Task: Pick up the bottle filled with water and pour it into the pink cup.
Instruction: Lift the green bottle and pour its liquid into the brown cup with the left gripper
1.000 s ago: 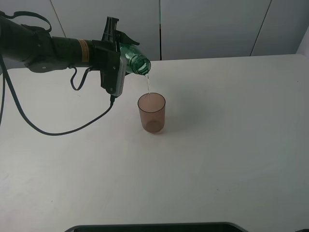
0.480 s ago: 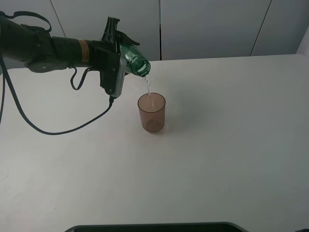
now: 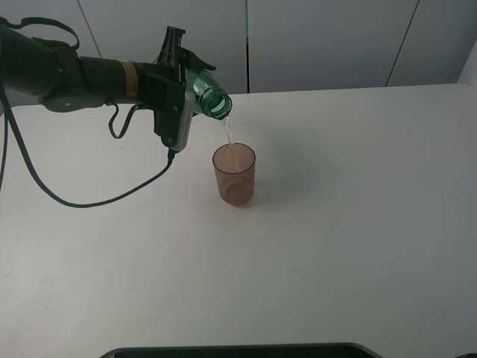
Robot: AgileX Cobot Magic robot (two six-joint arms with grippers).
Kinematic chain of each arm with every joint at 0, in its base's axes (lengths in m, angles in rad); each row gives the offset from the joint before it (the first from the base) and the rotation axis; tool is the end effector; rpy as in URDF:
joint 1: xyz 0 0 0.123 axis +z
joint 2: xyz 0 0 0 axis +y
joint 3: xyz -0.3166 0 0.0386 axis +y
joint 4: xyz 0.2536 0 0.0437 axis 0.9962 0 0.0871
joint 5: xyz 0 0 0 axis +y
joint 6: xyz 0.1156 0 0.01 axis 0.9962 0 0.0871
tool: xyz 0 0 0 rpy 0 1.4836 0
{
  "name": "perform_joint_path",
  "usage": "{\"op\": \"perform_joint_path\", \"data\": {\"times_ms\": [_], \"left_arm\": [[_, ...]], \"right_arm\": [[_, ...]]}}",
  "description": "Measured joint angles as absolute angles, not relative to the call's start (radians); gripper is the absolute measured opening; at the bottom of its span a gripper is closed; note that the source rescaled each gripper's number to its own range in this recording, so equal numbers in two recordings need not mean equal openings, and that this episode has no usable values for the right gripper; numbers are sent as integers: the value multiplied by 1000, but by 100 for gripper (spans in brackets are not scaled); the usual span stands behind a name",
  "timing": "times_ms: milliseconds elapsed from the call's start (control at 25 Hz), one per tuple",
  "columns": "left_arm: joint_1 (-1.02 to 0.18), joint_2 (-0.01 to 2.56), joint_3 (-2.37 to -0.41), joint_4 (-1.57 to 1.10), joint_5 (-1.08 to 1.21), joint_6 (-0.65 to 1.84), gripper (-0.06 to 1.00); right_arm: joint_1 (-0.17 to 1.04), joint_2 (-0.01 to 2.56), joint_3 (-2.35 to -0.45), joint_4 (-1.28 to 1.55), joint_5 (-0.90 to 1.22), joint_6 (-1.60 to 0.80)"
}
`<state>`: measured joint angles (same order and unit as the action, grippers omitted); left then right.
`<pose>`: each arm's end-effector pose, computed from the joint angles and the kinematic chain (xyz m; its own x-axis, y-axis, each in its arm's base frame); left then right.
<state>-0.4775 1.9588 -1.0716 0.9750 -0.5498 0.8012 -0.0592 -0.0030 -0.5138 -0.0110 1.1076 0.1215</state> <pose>0.3703 -0.2480 0.1851 0.8025 0.5915 -0.0786 0.3002 -0.2863 0.9099 -0.0163 -0.0002 0.2679 -0.4706 0.1444 -0.8705 0.1233 0.9876 0.0972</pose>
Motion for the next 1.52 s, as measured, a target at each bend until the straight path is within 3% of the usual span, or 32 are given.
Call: {"op": "perform_joint_path", "data": {"times_ms": [1520], "left_arm": [[-478,1959,-1072,973,-542,868,0]], "right_arm": [[-59,-3,-514,-11,1108,122]]}}
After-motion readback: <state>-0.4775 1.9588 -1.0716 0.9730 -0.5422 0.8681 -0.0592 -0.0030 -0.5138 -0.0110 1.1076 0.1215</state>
